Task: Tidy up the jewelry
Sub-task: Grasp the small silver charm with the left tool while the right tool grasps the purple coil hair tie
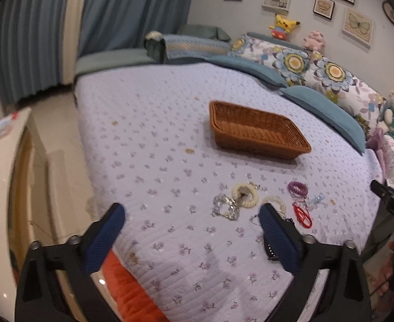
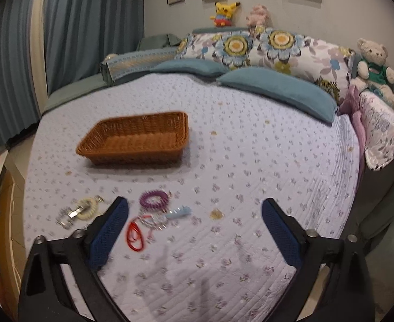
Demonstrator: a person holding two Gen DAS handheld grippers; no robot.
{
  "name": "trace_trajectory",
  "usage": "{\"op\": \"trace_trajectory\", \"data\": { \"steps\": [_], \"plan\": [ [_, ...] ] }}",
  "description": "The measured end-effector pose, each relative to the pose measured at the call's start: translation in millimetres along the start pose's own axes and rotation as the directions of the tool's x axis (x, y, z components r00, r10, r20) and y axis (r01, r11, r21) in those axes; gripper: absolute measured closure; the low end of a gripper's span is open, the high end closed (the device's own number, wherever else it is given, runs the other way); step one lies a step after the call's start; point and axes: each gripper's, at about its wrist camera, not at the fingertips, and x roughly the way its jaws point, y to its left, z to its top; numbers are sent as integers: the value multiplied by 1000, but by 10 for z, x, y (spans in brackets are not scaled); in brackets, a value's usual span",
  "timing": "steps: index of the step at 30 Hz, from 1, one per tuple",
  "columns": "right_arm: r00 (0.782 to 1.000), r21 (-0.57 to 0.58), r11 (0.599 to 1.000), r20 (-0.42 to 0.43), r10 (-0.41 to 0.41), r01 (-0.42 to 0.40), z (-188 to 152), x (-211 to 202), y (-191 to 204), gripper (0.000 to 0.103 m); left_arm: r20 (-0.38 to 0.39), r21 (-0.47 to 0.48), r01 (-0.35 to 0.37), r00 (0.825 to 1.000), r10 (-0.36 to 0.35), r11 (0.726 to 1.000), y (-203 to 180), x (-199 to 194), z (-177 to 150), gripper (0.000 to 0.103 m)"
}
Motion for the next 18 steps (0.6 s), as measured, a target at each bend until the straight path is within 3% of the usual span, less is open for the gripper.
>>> {"op": "trace_trajectory", "data": {
  "steps": [3,5,6,12,13,14,18],
  "plan": [
    [998,-19,999,-41,37,-38,-85,166,-33,21,-64,-7,41,997,-42,999,34,275,-49,16],
    [995,-25,997,-77,66,-68,-116,312,-22,28,-99,-15,60,993,-61,998,29,419,-88,33],
    [992,-22,996,-93,89,-91,-111,385,-17,33,-120,-23,77,990,-79,997,26,507,-109,37],
    [956,-6,978,-210,203,-209,36,1021,124,50,-174,-6,135,976,-134,991,-46,854,-126,39],
    [950,-15,975,-231,211,-220,58,1136,172,53,-186,6,146,972,-142,989,-70,915,-115,41],
    [946,-23,974,-243,215,-227,76,1222,206,57,-195,19,153,970,-147,988,-94,966,-106,50],
    [930,-21,971,-291,224,-240,104,1514,294,58,-234,16,185,956,-176,983,-122,1212,-73,54]
  ]
}}
